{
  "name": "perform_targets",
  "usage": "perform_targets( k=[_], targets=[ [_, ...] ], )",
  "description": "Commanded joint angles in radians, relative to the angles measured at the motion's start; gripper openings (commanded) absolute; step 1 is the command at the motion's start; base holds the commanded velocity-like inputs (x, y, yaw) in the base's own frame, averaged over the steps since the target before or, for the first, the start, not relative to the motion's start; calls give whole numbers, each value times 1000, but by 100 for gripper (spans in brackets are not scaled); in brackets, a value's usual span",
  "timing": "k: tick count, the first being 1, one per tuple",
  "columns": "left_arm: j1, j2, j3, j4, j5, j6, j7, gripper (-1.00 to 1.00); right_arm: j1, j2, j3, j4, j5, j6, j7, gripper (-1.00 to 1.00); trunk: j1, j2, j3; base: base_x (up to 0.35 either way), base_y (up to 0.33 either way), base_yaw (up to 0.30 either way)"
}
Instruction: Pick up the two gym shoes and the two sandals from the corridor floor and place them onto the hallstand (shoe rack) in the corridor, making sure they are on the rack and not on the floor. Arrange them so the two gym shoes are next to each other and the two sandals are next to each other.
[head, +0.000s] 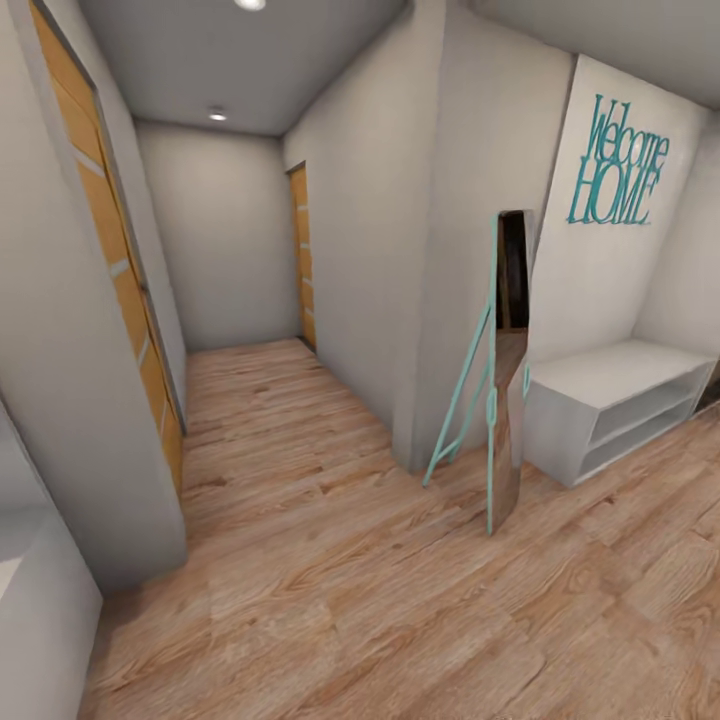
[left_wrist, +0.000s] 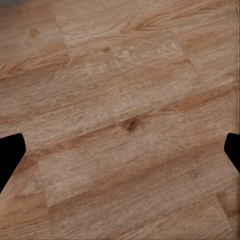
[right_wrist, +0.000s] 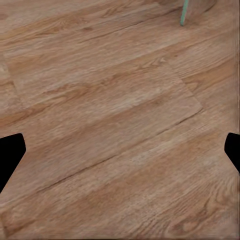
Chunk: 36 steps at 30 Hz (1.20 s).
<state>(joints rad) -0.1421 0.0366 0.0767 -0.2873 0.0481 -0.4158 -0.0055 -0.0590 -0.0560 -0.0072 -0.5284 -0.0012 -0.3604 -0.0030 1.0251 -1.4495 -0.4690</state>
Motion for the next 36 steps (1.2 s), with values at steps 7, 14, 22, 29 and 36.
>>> perform_targets(
  k=[7,14,22,29,36],
  targets=[
    [0,0,0,0,5,-3,-1,100,-1,1,0,1,0,-3,0,100,0,-1,-1,0,0,-267],
    [-1,0,0,1,5,-3,-1,100,-1,1,0,2,0,-3,0,100,0,-1,-1,0,0,-267],
    [-1,-1,0,1,4,-3,-1,100,-1,1,0,2,0,-3,0,100,19,-36,-17,0,0,-267],
    [-1,-1,0,1,4,-3,-1,100,-1,1,0,2,0,-3,0,100,46,-85,-39,0,0,-267],
    [-1,-1,-1,1,4,-3,-2,100,-1,1,0,2,0,-3,3,100,73,-134,-62,0,0,-267]
  ],
)
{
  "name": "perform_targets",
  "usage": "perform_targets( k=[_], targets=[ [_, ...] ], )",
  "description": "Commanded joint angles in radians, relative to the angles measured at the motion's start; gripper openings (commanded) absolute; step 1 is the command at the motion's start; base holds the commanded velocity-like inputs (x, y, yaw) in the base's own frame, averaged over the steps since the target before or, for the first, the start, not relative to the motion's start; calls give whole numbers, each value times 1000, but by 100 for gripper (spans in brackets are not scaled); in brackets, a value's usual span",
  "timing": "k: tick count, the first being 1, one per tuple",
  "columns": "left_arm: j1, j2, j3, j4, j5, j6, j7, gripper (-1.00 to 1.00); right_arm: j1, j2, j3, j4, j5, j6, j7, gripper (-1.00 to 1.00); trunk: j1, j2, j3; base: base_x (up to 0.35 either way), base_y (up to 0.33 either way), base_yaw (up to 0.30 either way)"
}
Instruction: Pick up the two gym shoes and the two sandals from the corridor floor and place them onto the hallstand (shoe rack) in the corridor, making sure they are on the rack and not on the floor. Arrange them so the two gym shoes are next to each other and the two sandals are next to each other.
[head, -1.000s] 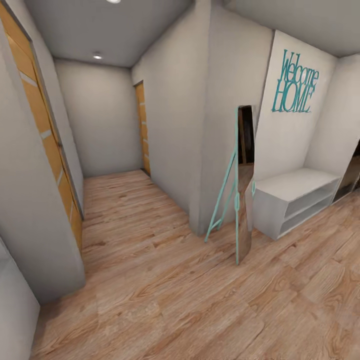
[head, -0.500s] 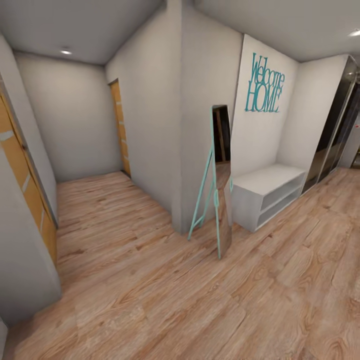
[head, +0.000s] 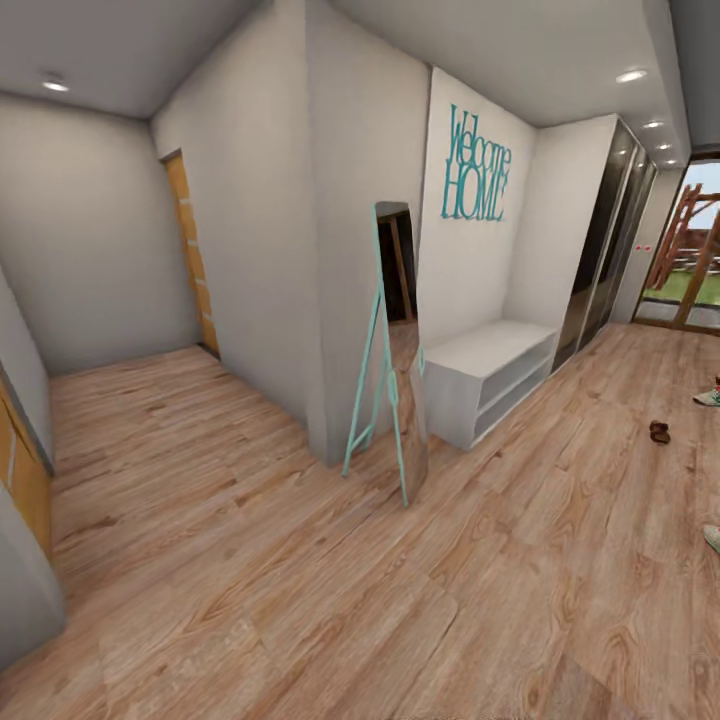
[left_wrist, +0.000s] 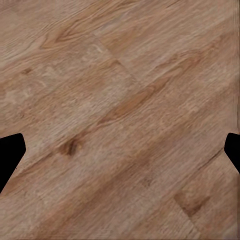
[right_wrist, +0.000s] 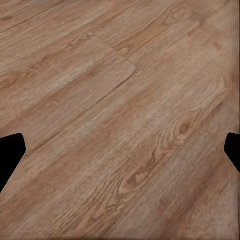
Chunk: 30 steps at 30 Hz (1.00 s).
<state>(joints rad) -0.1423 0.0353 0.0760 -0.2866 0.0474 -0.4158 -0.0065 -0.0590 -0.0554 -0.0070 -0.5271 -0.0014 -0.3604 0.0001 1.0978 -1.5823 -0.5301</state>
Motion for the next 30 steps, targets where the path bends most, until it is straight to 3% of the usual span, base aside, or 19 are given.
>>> perform_targets(
  k=[1,30],
  targets=[
    [0,0,0,1,5,-3,-1,100,-1,0,-1,1,0,-3,0,100,4,-8,-5,0,0,-265],
    [0,0,-1,1,5,-3,-1,100,-1,0,-1,1,0,-3,1,100,115,-211,-120,0,0,-246]
  ],
)
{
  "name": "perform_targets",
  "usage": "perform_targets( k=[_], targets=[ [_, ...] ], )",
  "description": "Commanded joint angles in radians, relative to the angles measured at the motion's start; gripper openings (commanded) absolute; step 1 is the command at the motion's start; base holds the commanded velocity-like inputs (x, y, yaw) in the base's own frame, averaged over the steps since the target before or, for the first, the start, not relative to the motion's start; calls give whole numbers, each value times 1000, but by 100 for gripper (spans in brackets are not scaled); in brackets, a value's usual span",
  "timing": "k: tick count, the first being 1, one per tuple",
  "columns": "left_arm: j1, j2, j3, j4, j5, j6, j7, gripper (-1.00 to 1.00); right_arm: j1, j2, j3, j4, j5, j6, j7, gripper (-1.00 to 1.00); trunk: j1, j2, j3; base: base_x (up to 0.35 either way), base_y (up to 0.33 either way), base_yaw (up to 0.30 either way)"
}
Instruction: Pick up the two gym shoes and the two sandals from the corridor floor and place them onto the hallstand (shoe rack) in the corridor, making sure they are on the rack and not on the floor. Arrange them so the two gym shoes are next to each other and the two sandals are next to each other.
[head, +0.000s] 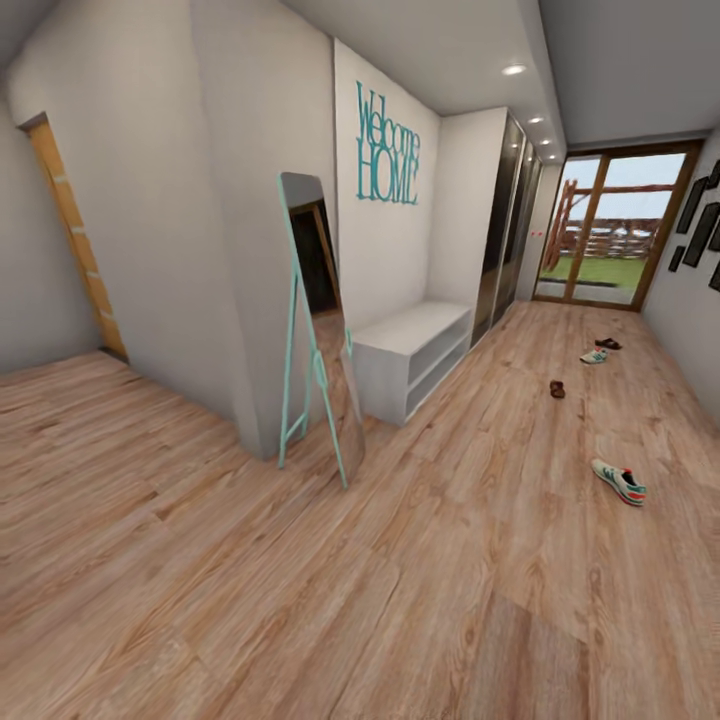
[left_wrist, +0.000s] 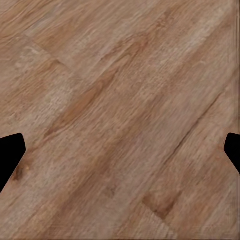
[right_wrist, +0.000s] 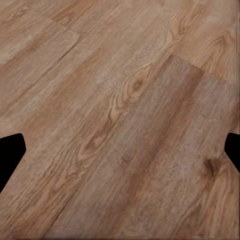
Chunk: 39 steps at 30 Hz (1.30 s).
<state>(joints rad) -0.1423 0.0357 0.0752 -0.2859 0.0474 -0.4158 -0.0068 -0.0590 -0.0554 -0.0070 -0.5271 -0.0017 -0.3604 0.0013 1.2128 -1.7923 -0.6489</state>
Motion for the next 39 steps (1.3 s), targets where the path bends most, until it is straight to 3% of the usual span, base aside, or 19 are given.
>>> perform_targets(
  k=[1,39],
  targets=[
    [0,0,0,0,5,-3,-1,100,-1,0,-1,1,0,-3,0,100,4,-8,-5,0,0,-231],
    [0,0,0,1,3,-2,-1,100,-1,0,-1,1,0,-3,0,100,149,-274,-171,0,0,-202]
  ],
)
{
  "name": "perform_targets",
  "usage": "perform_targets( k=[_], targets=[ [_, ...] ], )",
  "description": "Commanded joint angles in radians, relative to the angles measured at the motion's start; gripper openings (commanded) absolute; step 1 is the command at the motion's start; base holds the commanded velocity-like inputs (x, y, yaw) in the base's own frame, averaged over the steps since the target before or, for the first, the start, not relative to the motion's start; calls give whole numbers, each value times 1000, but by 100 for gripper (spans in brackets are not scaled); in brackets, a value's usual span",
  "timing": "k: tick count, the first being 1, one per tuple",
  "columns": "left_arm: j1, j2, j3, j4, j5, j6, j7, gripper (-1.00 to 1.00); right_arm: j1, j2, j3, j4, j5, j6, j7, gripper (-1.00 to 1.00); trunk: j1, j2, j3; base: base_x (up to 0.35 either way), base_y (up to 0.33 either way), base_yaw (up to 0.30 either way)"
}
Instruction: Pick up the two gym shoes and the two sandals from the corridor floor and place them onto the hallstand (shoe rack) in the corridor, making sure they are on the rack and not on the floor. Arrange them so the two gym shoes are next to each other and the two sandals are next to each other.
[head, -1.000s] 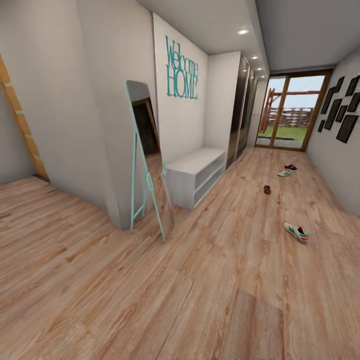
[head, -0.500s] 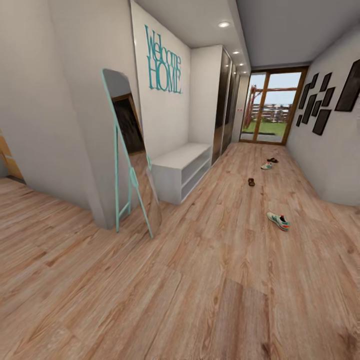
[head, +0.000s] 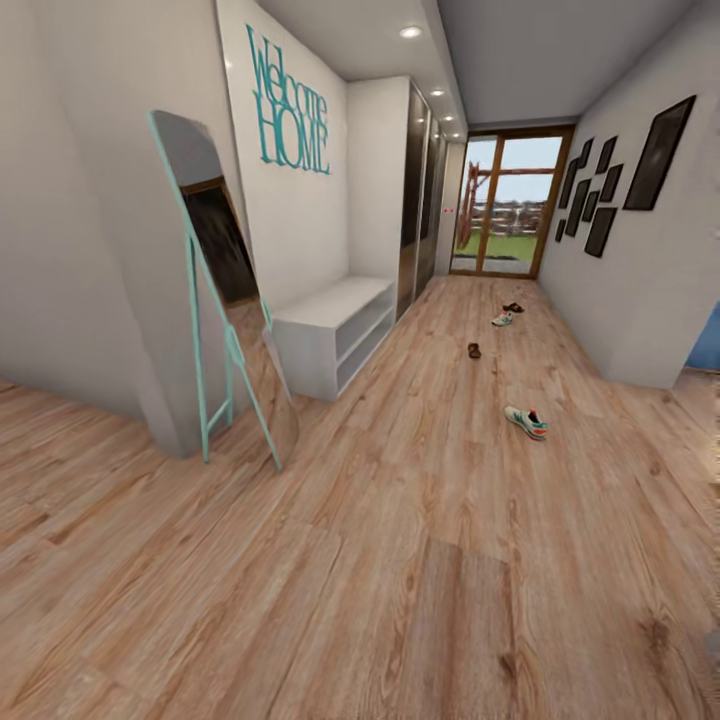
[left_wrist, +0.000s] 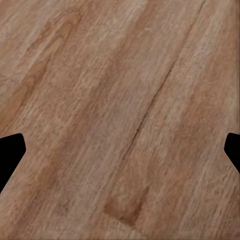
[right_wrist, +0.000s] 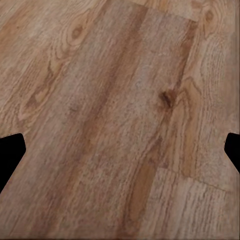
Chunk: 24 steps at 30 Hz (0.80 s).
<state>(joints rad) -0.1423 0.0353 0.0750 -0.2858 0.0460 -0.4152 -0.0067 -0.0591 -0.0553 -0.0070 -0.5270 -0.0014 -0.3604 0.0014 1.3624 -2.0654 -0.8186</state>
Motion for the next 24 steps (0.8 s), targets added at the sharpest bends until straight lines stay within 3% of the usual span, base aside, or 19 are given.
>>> perform_targets(
  k=[1,15,24],
  targets=[
    [0,0,0,1,5,-3,-1,100,-1,0,-1,1,0,-3,0,100,4,-8,-5,0,0,-193],
    [0,0,0,0,3,-4,0,100,-1,0,-1,1,0,-3,0,100,57,-106,-67,0,0,-192],
    [0,1,1,0,4,-4,1,100,-1,0,-1,1,0,-3,0,100,57,-106,-79,0,0,-191]
  ],
)
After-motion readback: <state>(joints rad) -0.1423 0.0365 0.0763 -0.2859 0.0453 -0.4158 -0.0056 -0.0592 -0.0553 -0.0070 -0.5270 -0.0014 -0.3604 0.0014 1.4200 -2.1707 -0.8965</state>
